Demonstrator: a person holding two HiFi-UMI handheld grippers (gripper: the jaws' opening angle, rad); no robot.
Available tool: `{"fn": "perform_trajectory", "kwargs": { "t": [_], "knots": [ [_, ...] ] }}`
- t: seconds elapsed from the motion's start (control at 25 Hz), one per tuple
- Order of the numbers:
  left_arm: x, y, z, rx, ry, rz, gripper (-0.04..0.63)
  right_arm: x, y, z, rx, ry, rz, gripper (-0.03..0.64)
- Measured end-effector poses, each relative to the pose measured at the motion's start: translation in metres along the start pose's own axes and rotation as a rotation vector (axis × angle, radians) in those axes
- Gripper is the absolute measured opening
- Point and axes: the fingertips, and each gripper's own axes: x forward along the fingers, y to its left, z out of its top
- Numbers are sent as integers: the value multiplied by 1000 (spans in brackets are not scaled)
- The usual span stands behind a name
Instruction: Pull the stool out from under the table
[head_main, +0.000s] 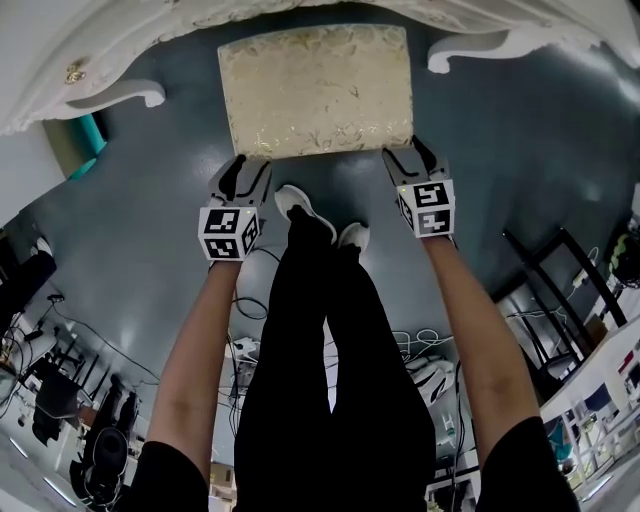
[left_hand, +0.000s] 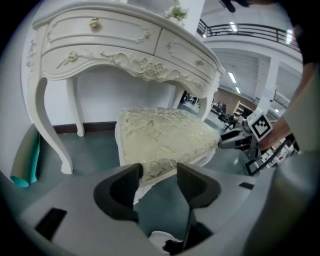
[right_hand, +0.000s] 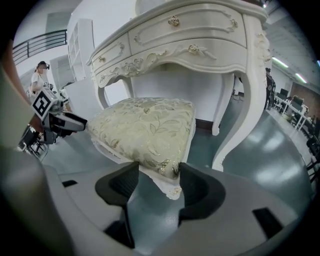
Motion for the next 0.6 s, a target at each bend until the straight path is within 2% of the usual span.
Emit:
{"fn": "perform_trajectory", "kwargs": {
  "t": [0.08, 0.36, 0.6],
  "knots": [
    [1, -5, 0, 20, -7, -11, 249, 1, 0, 1, 3, -6, -1, 258],
    [1, -5, 0, 41, -12, 11, 262, 5, -5, 2, -13, -2, 10, 299],
    [0, -3, 3, 31, -22, 36, 262, 4, -4, 5, -26, 1, 62, 299]
  ]
}}
